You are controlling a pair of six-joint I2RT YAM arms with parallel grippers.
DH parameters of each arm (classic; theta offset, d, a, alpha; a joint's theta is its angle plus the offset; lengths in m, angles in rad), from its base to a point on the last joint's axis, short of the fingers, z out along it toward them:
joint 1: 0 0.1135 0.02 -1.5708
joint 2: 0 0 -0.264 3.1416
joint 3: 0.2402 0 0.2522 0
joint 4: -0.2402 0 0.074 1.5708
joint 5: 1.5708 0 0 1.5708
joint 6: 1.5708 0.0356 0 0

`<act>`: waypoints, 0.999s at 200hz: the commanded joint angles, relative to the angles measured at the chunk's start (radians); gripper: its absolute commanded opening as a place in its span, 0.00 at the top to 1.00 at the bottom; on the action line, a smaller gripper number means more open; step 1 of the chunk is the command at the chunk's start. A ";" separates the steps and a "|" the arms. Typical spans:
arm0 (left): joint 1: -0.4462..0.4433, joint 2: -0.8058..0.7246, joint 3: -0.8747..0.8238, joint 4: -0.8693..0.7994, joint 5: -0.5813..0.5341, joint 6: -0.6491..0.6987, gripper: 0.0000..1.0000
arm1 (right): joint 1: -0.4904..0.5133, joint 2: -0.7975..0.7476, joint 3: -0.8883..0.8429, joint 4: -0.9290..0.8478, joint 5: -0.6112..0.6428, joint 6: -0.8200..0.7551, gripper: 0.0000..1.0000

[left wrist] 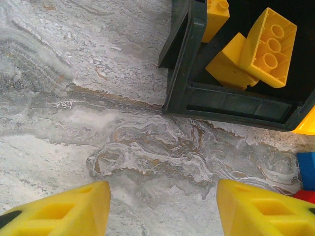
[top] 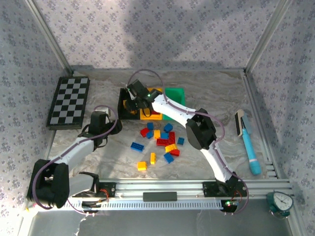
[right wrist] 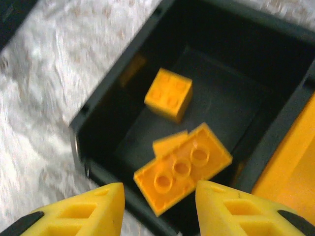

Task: Sort the legos into containers by color
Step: Place the lego in the container, then pick up the lego from the bottom-center of the table.

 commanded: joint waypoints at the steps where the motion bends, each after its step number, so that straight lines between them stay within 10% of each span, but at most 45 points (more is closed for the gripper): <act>1: 0.005 0.005 0.025 0.015 0.002 -0.012 0.42 | 0.051 -0.133 -0.122 0.040 0.018 -0.019 0.56; 90: 0.009 -0.006 0.016 0.015 0.002 -0.023 0.42 | 0.184 -0.383 -0.591 0.131 -0.056 -0.019 0.49; 200: 0.010 -0.020 0.006 0.006 -0.010 -0.022 0.42 | 0.250 -0.295 -0.594 0.072 -0.065 -0.054 0.38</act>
